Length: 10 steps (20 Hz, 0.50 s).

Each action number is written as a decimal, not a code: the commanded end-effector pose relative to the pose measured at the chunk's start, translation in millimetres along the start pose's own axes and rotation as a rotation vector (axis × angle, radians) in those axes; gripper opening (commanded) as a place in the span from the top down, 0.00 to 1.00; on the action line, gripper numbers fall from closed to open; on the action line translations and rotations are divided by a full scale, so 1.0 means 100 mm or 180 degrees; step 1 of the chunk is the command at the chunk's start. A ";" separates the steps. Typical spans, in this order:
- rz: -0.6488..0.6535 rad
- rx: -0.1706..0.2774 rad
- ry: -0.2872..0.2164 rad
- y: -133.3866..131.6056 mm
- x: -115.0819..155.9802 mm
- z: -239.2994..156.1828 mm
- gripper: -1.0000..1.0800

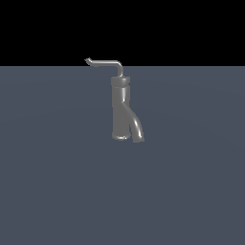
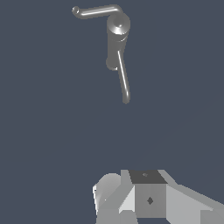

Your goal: Turn on the faucet by rotating a designated handle.

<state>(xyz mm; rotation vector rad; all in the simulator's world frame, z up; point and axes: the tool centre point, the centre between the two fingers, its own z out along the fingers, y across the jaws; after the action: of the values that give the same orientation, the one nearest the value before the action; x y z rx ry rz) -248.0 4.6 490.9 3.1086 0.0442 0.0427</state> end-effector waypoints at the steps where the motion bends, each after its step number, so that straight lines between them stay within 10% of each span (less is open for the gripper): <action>1: 0.0000 0.0000 0.0000 0.00 0.00 0.00 1.00; 10: 0.0153 0.0130 0.0086 0.14 0.02 -0.10 1.00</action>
<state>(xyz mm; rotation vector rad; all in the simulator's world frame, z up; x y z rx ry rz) -245.8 -6.5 499.1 3.1424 -0.0164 0.0773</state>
